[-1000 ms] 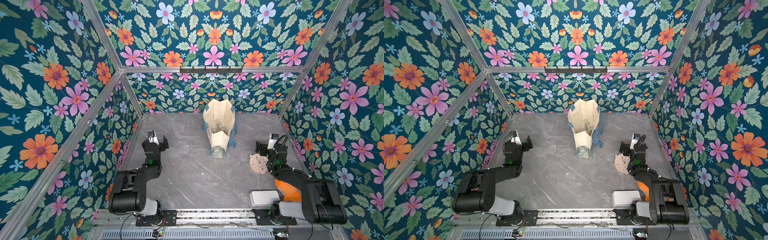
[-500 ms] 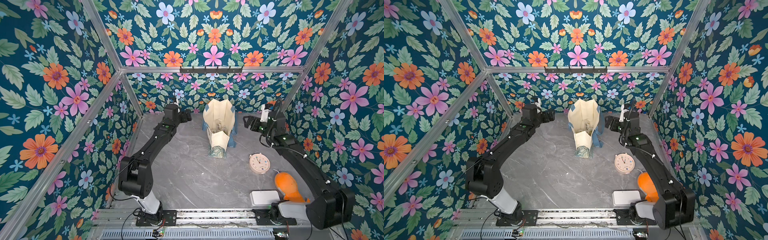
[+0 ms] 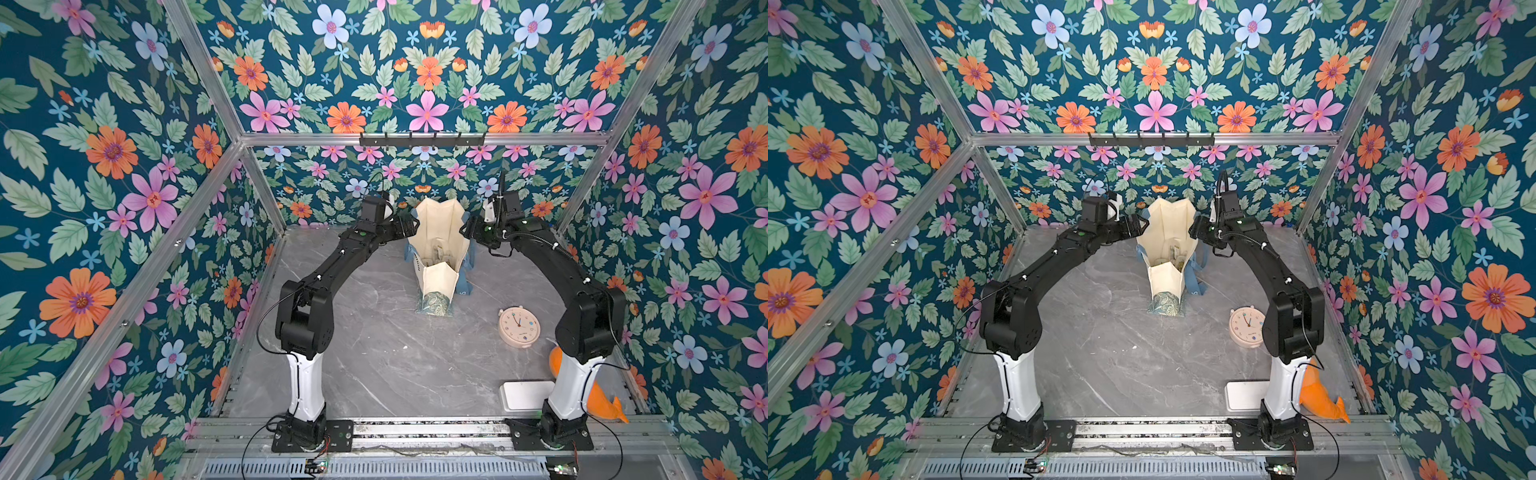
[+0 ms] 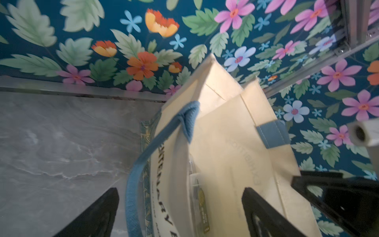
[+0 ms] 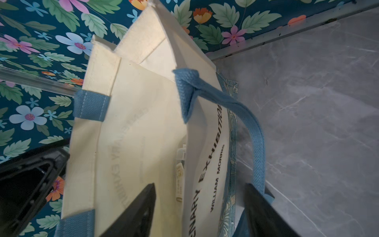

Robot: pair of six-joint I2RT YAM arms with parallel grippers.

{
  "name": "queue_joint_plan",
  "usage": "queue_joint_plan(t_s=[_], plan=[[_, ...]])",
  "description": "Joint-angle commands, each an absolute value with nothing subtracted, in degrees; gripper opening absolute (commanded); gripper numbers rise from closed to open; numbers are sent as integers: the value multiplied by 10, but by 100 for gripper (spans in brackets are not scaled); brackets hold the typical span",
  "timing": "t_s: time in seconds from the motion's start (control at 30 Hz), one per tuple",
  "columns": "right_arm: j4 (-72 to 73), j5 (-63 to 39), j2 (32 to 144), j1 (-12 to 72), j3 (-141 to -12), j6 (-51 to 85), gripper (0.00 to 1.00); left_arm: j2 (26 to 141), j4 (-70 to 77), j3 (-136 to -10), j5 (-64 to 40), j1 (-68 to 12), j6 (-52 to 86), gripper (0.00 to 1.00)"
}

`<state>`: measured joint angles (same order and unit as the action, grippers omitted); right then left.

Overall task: Take out the compass set from the canvas bag
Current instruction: Adjust the canvas bag at the center of the board.

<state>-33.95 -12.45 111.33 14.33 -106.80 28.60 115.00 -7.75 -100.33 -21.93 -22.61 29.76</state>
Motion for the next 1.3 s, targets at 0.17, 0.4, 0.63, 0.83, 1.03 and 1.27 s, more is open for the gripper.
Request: queue_joint_plan(t_s=[0.17,0.4,0.63,0.83,1.03,1.27], plan=[[-364,-152,1132,149,-1075,288,32,1194,-95,-1035,-245,-224,306,80],[-369,-158,1126,157,-1079,284,19,1182,-112,-1037,-249,-223,287,45],[-363,-167,1114,168,-1071,288,12,1155,-126,-1026,-249,-220,263,8],[-344,-181,1104,187,-1054,301,9,1143,-153,-1071,-239,-203,238,0],[-293,-186,1095,226,-1019,334,5,1133,-184,-1129,-226,-191,202,0],[-185,-177,1069,266,-885,384,4,1140,-227,-1145,-228,-193,157,0]])
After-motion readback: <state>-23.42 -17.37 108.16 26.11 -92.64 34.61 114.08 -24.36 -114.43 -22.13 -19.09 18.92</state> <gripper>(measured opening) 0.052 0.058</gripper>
